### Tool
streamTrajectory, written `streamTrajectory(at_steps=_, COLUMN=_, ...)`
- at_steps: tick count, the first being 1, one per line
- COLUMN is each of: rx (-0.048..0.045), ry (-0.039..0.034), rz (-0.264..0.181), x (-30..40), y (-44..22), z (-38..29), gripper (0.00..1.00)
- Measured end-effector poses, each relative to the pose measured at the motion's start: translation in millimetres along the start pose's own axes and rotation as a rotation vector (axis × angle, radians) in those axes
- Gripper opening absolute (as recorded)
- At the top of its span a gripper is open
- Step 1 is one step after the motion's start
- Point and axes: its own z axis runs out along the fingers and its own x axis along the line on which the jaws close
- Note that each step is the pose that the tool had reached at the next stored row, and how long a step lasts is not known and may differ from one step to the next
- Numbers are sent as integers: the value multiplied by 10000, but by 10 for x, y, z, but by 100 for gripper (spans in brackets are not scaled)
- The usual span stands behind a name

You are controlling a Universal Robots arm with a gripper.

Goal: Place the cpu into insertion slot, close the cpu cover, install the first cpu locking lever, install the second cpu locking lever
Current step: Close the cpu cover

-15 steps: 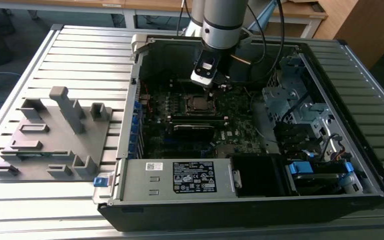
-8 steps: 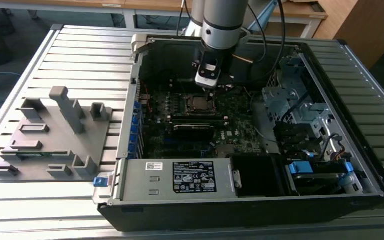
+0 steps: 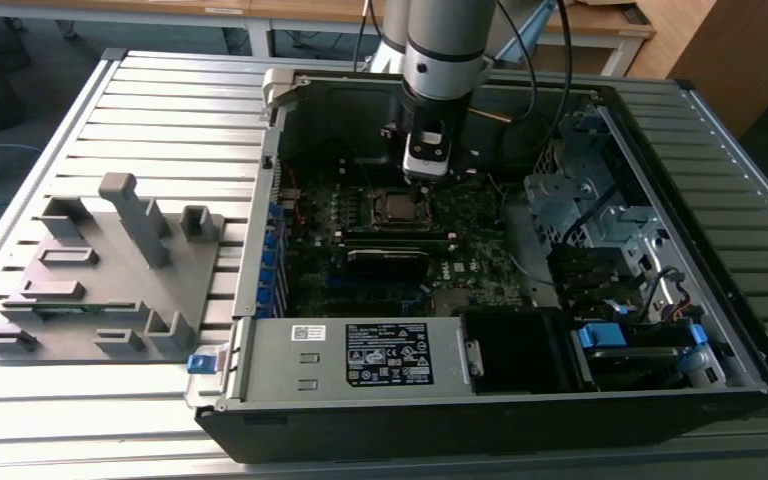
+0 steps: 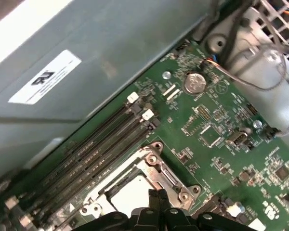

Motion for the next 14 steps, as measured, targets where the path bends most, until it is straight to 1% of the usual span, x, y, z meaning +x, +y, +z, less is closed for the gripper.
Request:
streamTrajectory(at_steps=3, rx=-1, ry=7, rz=-469, x=0, y=0, z=2, gripper=10)
streamTrajectory(at_steps=14, rx=-1, ry=8, rz=-517, x=0, y=0, z=2, gripper=10)
